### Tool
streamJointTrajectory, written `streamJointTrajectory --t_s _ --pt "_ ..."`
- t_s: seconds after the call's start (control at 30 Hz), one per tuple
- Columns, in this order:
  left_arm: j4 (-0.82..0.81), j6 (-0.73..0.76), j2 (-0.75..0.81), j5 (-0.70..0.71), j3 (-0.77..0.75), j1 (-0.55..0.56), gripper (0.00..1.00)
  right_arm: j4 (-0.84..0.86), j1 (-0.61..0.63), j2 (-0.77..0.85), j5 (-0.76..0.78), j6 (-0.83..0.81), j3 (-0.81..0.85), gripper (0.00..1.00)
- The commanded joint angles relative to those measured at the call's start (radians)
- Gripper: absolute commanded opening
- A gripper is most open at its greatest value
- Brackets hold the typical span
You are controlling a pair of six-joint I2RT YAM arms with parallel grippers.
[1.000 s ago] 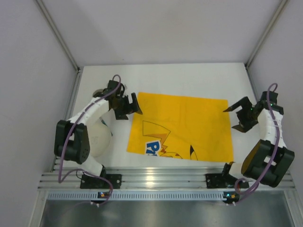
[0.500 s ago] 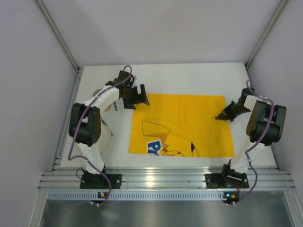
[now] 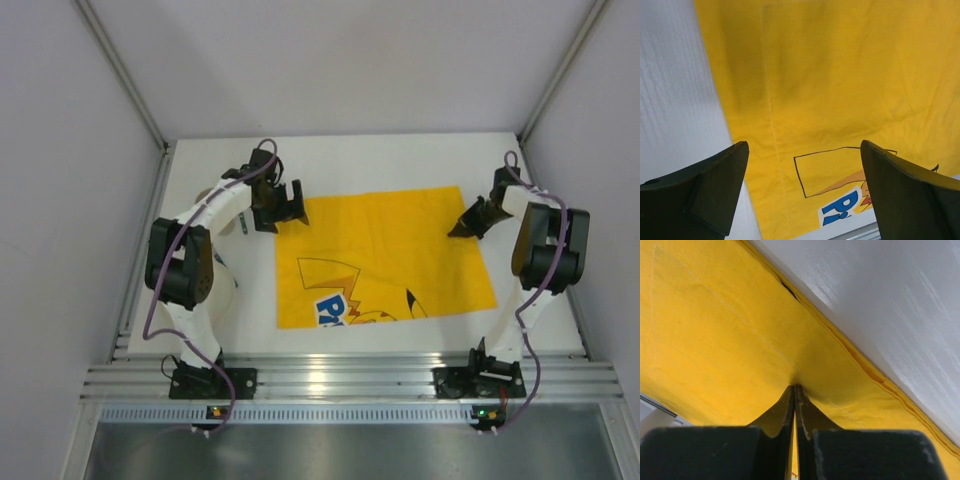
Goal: Set the dinner table for one person
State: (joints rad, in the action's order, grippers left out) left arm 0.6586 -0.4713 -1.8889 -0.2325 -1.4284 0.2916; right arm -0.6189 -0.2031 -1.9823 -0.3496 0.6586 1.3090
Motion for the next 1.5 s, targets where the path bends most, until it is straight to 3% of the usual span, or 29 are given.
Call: streamJointTrajectory --t_s 0.0,0.17,0.27,0.3,0.33,0.4,0.43,0.53,0.77,1.0,1.33,1.43,1.47 --pt "0.045 0.022 0.050 0.086 -0.122 0.000 0.98 -0.061 0.001 0.026 0.176 -0.011 -0.062 0.00" --pt "0.205 0.057 0.086 0.223 -0.325 -0.005 0.98 -0.015 0.008 0.051 0.074 -0.016 -0.082 0.00" --pt "0.265 0.042 0.126 0.405 -0.385 -0.011 0.98 -0.025 0.013 0.123 0.035 -0.034 -0.057 0.02" --pt "0.303 0.033 0.163 0.442 -0.389 -0.031 0.98 -0.034 0.016 0.147 0.032 -0.043 -0.028 0.12" --pt "0.320 0.019 0.180 0.506 -0.386 -0.043 0.98 -0.045 0.021 0.174 0.031 -0.048 -0.013 0.47" --pt "0.349 -0.018 0.239 0.533 -0.363 -0.107 0.98 -0.065 0.025 0.259 0.027 -0.051 0.019 0.74" --pt "0.348 -0.021 0.258 0.536 -0.325 -0.129 0.98 -0.071 0.031 0.289 0.021 -0.053 0.025 0.99" --pt "0.310 -0.001 0.319 0.526 -0.212 -0.221 0.99 -0.099 0.042 0.373 0.014 -0.070 0.055 1.00" --pt "0.149 0.054 0.358 0.320 0.008 -0.469 0.95 -0.188 0.048 0.465 0.004 -0.132 0.047 1.00" --pt "-0.003 0.074 0.295 0.239 0.063 -0.473 0.94 -0.206 0.048 0.516 0.018 -0.175 -0.040 0.97" --pt "-0.031 0.068 0.185 0.213 0.009 -0.477 0.87 -0.240 0.051 0.547 0.054 -0.191 -0.048 0.92" --pt "-0.051 0.059 0.145 0.210 0.031 -0.480 0.63 -0.240 0.056 0.550 0.058 -0.185 -0.051 0.86" --pt "-0.056 0.054 0.122 0.196 0.034 -0.480 0.42 -0.239 0.059 0.551 0.060 -0.177 -0.050 0.84"
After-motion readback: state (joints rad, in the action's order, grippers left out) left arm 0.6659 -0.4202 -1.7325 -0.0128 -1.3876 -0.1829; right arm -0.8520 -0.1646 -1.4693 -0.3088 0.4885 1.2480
